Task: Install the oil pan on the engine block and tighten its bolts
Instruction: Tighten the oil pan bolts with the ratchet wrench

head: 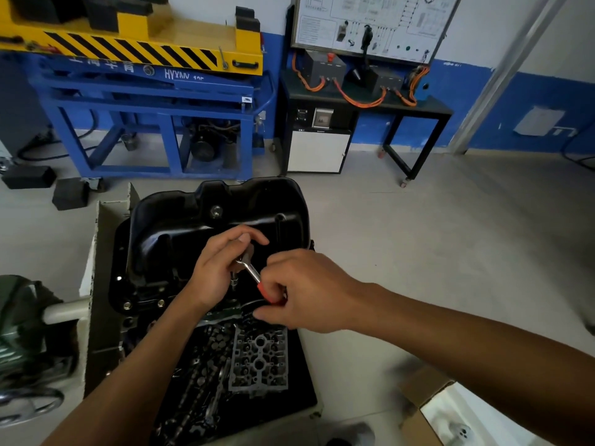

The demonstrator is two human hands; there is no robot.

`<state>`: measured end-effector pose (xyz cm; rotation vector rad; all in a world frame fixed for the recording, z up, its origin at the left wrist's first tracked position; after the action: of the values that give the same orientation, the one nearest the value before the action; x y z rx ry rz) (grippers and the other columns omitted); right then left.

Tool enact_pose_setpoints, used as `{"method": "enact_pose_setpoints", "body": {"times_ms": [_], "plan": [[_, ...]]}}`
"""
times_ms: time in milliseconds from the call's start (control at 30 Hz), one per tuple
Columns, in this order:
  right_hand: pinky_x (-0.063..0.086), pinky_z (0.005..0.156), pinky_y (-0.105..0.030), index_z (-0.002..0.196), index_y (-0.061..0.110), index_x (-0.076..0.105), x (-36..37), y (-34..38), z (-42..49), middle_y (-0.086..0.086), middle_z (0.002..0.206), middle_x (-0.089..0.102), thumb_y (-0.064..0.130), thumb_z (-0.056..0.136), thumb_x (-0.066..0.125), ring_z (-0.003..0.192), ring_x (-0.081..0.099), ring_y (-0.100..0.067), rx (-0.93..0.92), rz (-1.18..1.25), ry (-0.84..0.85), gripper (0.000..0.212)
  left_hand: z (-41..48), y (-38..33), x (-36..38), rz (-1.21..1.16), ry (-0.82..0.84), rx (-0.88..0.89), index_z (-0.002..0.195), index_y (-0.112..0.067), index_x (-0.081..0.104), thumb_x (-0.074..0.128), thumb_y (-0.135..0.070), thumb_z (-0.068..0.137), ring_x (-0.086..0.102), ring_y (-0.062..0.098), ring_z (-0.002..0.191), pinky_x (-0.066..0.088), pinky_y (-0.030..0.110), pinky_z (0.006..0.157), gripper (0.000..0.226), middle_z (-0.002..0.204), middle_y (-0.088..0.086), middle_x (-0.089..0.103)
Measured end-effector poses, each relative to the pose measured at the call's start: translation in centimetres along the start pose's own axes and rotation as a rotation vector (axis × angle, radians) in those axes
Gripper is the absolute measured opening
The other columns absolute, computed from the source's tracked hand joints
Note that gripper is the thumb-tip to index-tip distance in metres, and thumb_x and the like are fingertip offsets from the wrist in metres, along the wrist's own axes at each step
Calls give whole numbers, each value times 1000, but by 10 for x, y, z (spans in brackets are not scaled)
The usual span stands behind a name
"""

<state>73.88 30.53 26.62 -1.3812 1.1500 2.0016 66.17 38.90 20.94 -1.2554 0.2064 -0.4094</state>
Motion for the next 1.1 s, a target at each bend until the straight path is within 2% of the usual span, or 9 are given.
{"method": "enact_pose_setpoints", "body": {"times_ms": [100,133,267,433,567,767,867,967,1100], "plan": [[44,54,-29,59,23,44,1,1,1,9,69,52,33,77,81,62,52,-10,7,30,3,43,-2,-1,-1,8,-15,-3,87,-10,70,38,-26,98,37,26,58,27,36,56,38,61,25,38],[44,54,-29,59,24,43,2,2,1,10,68,51,34,77,81,62,51,-10,8,33,4,43,-2,-2,0,13,-20,-8,83,-11,70,36,-25,96,38,25,59,28,35,57,39,61,23,40],[37,53,-22,59,24,42,10,6,-1,13,63,44,36,80,79,61,48,-10,-29,34,31,44,-4,-4,7,55,-12,5,73,-8,64,33,-16,91,48,8,62,38,21,61,37,63,-3,57],[42,54,-27,59,21,45,13,7,-1,10,63,47,34,81,79,61,48,-12,-43,63,54,42,-8,-4,6,59,-26,29,72,-6,61,33,-13,90,50,7,64,40,18,64,34,65,-4,59],[40,55,-25,58,22,43,12,4,-1,9,64,49,33,81,79,62,49,-12,-47,58,55,44,-8,-3,4,70,-56,48,73,-5,60,33,-13,91,49,8,65,39,20,64,34,66,-6,59],[39,55,-25,62,16,50,5,-9,1,5,68,54,28,79,81,62,50,-12,-48,28,130,38,-9,-5,1,116,-126,67,73,-10,59,32,-12,93,48,4,64,38,18,62,34,68,-8,59],[38,56,-25,66,20,52,-7,-26,5,12,72,54,30,77,83,65,51,-6,-12,-59,190,35,-7,-1,3,52,-110,7,72,-14,61,35,-15,91,42,8,57,34,22,54,32,62,-4,50],[42,60,-29,70,22,55,-25,-48,12,14,76,54,31,77,83,69,51,-8,56,-150,150,30,-7,7,5,-43,-72,-42,73,-20,65,38,-16,87,33,12,51,26,24,48,30,57,3,39],[47,65,-37,77,17,63,-38,-68,27,7,83,61,27,81,81,74,54,-15,110,-196,58,21,-3,16,13,-113,34,-81,92,-8,63,38,-12,84,24,11,44,19,26,47,26,50,-1,33]]}}
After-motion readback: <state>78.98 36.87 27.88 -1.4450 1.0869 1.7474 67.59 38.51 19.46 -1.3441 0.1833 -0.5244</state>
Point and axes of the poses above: each hand's wrist, its own z-axis towards the middle knuckle, its own x-axis out of the palm, y = z × x, the point moved 10 cm from there along z, towards the middle knuckle
